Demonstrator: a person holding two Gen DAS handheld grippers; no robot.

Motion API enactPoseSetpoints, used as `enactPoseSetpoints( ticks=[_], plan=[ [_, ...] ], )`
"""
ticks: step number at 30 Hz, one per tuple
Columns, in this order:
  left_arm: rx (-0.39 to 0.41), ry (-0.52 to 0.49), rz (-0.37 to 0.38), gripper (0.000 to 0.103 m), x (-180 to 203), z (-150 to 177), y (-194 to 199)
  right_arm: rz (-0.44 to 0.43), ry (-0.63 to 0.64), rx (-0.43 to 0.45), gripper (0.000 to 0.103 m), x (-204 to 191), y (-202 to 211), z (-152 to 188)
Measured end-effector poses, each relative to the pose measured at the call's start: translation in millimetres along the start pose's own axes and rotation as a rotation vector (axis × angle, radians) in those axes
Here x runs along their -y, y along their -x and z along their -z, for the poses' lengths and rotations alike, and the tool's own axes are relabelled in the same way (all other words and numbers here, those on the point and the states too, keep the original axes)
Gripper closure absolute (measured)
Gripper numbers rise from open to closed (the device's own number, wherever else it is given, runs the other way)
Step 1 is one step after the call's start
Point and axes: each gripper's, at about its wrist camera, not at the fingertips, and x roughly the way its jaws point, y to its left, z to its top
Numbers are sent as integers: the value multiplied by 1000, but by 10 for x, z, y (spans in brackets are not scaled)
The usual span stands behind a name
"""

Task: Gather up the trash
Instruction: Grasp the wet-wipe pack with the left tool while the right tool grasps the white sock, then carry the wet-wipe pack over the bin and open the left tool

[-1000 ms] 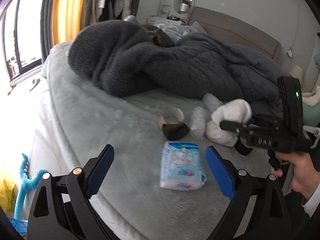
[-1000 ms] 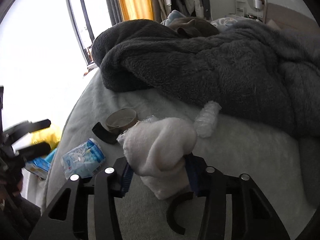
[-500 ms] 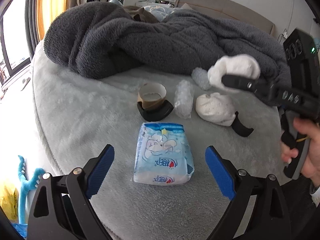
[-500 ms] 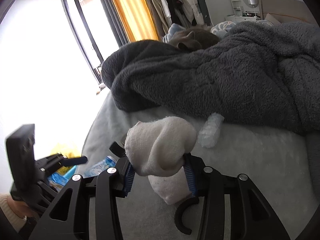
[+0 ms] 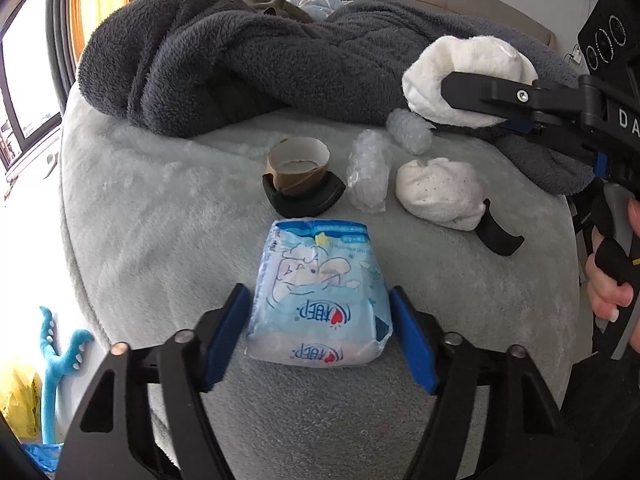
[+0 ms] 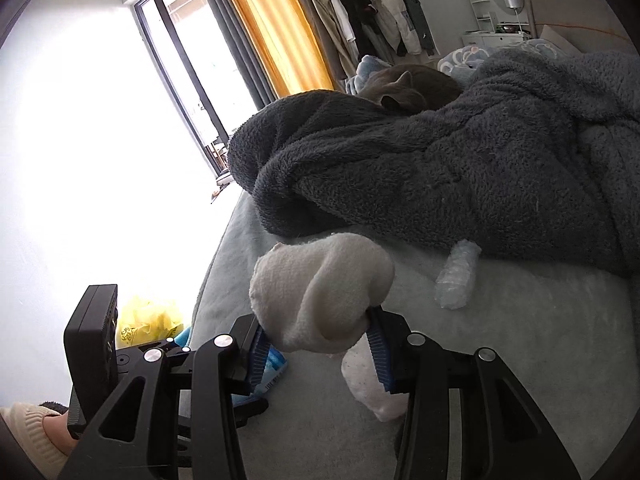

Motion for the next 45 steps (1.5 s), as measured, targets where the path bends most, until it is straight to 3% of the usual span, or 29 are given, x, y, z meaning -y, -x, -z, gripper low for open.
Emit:
enactPoseSetpoints(
  ticks=[4,17,26,34,45],
  plan=[
    [2,32,9,47,-89,4,44,5,42,0,59,-133,-55,-18],
    [57,80,15,48,-405,49,343,-29,60,-9,59,-428,-236,-31],
    [56,134,-44,48,-787,207,501,-75,105,-39,59,-802,-483,-6],
    [34,202,-143,48,-1244,391,664,-115,153,-70,59,-1176,-710,31],
    [-55,285,-182,48,-1800,755,725,-189,203,-130,59,-1717,-1075,164]
  ],
)
